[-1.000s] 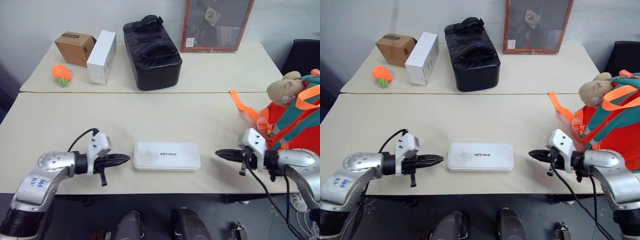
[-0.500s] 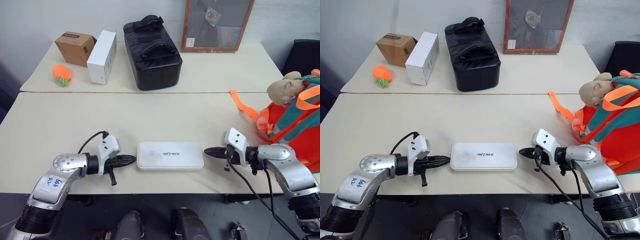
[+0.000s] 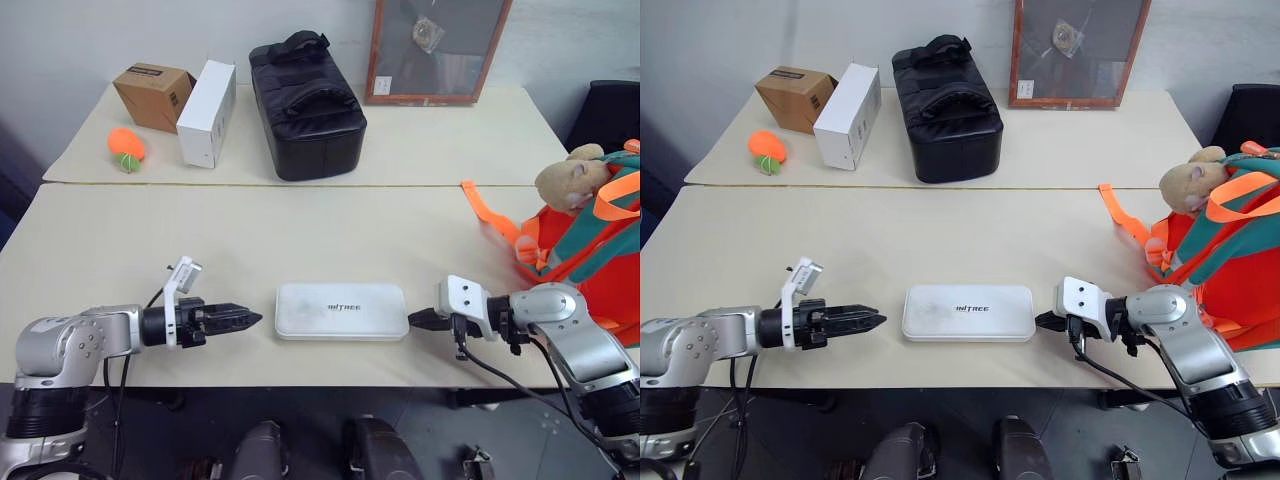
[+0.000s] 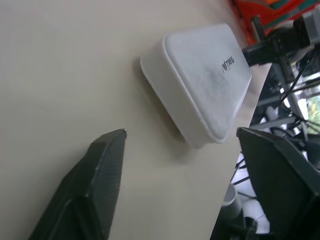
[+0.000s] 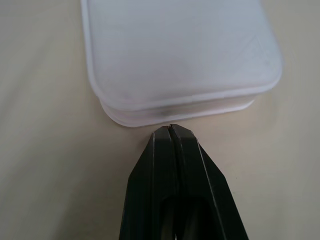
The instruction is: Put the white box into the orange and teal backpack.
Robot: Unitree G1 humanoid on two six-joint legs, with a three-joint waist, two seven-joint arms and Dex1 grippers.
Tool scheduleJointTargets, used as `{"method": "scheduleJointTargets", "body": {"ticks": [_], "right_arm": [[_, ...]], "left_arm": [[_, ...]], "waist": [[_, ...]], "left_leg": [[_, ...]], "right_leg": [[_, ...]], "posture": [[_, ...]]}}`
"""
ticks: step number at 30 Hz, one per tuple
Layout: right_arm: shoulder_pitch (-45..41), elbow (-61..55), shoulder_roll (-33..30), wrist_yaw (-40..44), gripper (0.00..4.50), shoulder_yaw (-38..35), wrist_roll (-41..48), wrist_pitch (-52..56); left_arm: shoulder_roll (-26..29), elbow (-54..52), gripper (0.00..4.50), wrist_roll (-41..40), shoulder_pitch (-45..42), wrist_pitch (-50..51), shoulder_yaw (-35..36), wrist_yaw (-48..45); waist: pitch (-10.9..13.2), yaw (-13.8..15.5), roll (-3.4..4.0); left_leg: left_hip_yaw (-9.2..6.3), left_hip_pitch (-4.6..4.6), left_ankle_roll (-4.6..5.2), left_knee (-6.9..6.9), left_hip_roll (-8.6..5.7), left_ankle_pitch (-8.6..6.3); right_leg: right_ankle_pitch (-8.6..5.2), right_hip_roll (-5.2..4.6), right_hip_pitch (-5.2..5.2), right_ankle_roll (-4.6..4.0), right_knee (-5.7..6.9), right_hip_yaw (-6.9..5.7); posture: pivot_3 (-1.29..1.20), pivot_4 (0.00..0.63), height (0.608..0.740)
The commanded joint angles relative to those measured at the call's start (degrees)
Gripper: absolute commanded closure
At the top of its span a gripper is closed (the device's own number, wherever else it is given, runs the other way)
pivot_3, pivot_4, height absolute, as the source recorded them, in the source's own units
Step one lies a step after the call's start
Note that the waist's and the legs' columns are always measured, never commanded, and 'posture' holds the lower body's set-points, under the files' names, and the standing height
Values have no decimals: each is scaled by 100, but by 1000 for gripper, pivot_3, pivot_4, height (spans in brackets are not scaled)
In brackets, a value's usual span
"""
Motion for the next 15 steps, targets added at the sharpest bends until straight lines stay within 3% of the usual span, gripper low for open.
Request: {"method": "scheduleJointTargets", "body": {"ticks": [1,8,15], "right_arm": [[-143,33,21,7,4500,-4,-58,-127],[-216,59,101,-27,4500,-12,-71,-122],[-202,71,130,-108,4500,-31,-103,-129]], "left_arm": [[-160,170,100,-170,-223,292,-28,157],[-612,828,100,122,-1093,425,-919,210],[-988,1448,100,657,-1849,-183,-1837,-67]], "waist": [[0,0,0],[0,31,0],[-1,67,1]], "left_leg": [[0,0,-3,4,2,-1],[-3,-1,-4,22,-2,1],[-4,-3,3,59,-2,-13]], "right_leg": [[0,1,0,0,2,0],[0,0,5,0,9,-4],[2,0,17,5,11,-4]], "posture": [[0,150,740],[0,150,740],[0,150,740]]}}
